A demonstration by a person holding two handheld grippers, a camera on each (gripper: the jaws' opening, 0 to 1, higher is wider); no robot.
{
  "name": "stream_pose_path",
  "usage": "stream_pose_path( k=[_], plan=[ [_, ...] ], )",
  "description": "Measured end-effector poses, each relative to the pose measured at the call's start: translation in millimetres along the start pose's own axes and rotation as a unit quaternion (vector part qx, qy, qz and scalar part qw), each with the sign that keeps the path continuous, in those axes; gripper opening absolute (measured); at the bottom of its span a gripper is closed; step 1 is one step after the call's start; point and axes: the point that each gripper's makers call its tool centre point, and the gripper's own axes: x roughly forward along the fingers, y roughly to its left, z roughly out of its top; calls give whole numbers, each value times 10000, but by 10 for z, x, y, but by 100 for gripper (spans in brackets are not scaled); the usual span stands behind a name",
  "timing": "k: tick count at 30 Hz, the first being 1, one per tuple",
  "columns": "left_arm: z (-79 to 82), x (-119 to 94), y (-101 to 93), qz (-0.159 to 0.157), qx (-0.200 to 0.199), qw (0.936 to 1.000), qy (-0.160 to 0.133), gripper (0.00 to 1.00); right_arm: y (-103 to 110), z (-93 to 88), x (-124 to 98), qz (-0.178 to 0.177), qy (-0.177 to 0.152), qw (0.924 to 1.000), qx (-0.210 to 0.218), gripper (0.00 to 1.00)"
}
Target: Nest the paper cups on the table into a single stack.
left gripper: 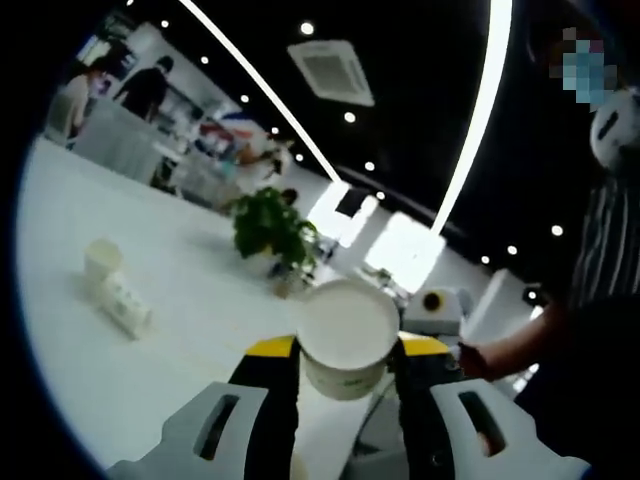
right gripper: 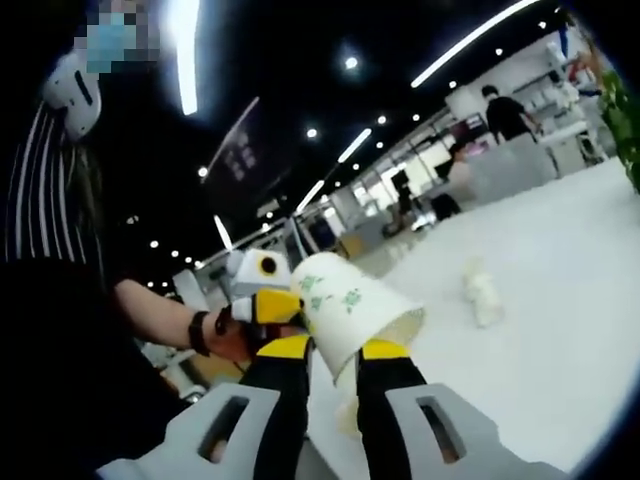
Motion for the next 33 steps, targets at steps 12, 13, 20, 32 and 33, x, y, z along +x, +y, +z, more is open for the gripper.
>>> stream_pose_path(
  k=[12,13,20,32,33],
  plan=[
    [14,-12,-36,-50,2,10000,-50,32,133,-19,-12,352,16,9993,148,0],
    [19,-15,-36,-46,-1,10000,-65,32,130,-13,-10,341,-4,9993,143,0],
    [33,-24,-49,-71,-18,9999,-125,33,134,27,-3,364,-65,9991,186,0],
    [30,-17,-38,-20,104,9998,-163,42,142,8,-5,356,-17,9992,195,0],
    [30,-18,-35,-4,118,9998,-163,43,140,3,-4,352,-5,9992,196,0]
  ],
)
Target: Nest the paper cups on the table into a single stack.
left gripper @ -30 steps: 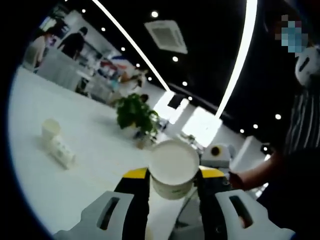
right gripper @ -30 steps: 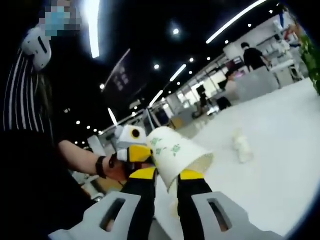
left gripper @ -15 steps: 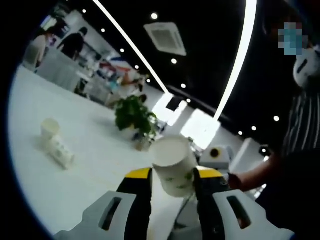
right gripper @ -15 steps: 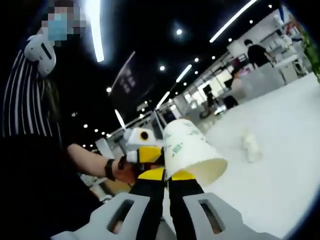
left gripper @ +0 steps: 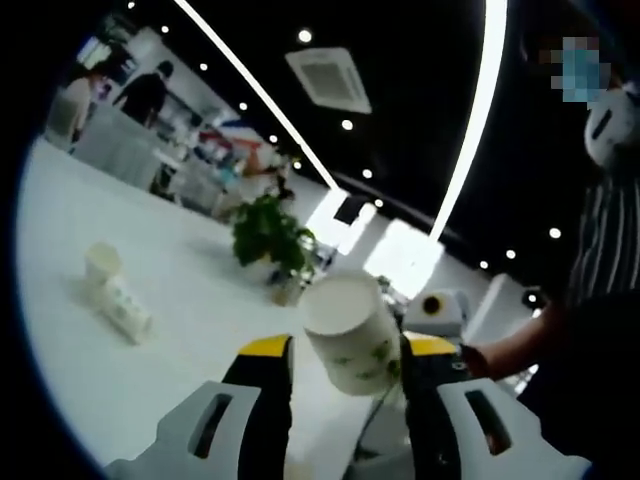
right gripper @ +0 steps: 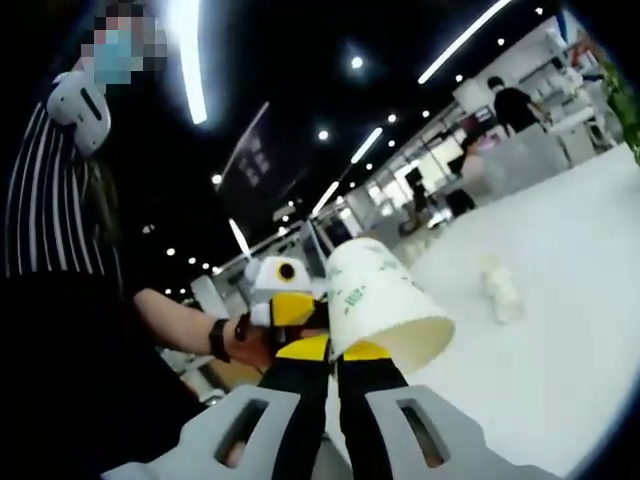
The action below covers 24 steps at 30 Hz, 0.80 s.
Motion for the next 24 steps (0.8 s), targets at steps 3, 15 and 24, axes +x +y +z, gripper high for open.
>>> stream_pose_path(
  k=[3,15,24],
  plan=[
    [3,-9,21,50,27,10000,-9,46,-8,9,1,-19,-6,10000,-5,0],
    [40,-82,57,215,195,9996,-51,56,-41,-21,-10,-129,93,9999,-21,0],
    [123,-190,202,587,530,9968,-79,67,-103,-17,-21,-232,113,9997,-11,0]
  ],
)
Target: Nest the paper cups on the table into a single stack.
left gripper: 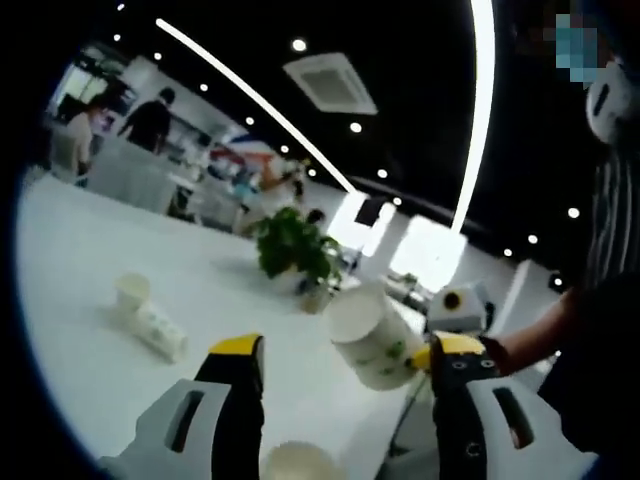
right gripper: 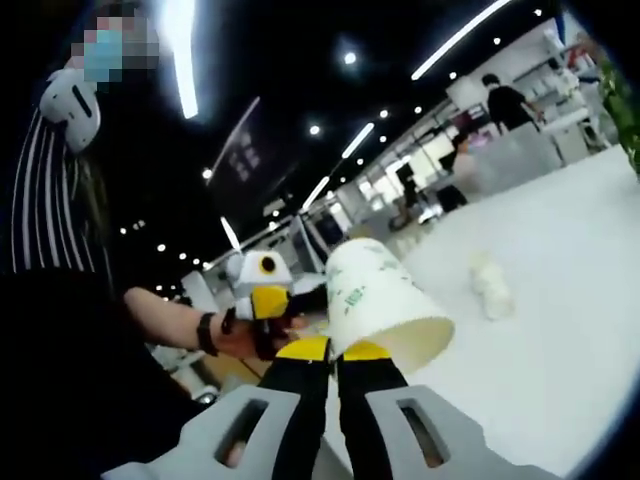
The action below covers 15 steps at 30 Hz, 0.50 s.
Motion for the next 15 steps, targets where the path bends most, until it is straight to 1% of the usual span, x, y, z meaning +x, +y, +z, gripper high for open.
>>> stream_pose_path(
  k=[2,4,7,11,12,15],
  plan=[
    [16,-16,27,45,62,10000,-12,68,6,9,1,9,-23,10000,2,0],
    [12,-37,66,121,172,9998,39,69,10,16,-1,-4,-21,10000,-13,0],
    [20,-66,108,249,416,9988,113,73,-16,6,-13,-22,-5,10000,-19,0],
    [25,-95,175,379,431,9983,128,78,-44,7,-24,-74,-9,10000,-19,0],
    [32,-108,204,455,445,9979,120,78,-43,8,-25,-72,-14,10000,-11,0],
    [50,-143,251,550,498,9972,92,79,-42,13,-29,-67,-27,10000,-5,0]
  ],
)
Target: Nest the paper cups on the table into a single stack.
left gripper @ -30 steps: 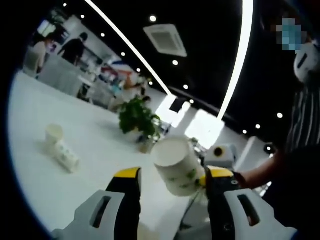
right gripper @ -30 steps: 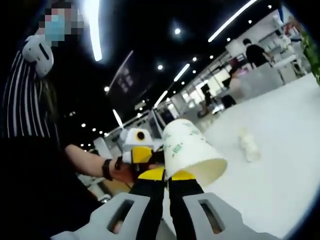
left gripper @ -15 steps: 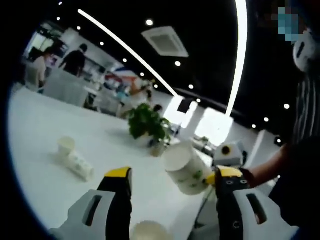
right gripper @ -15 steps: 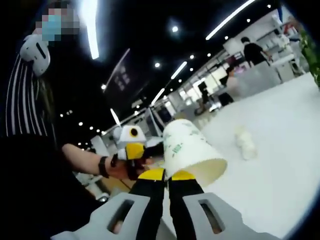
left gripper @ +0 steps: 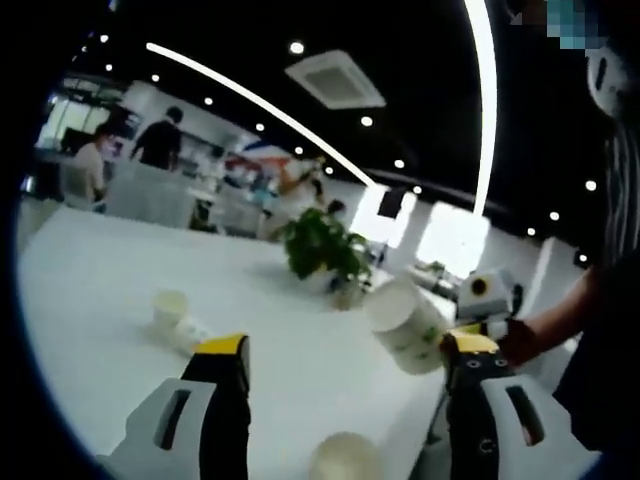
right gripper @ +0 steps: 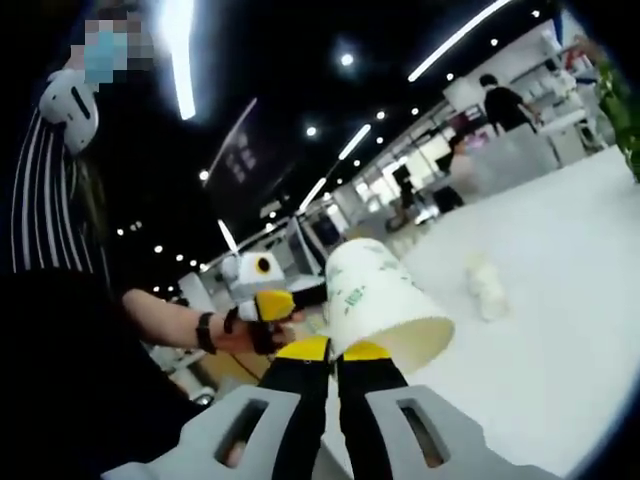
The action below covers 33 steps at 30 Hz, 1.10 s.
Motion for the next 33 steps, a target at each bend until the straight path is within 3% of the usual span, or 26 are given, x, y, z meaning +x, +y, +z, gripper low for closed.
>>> stream_pose_path(
  k=[14,21,33],
  plan=[
    [64,-169,275,570,365,9977,-86,89,-21,4,-20,-59,35,10000,47,0],
    [64,-218,349,688,466,9965,-35,98,-57,20,-58,-94,98,9999,30,0],
    [-19,-328,453,850,655,9937,325,99,-111,104,-112,-189,346,9992,-55,0]
  ],
)
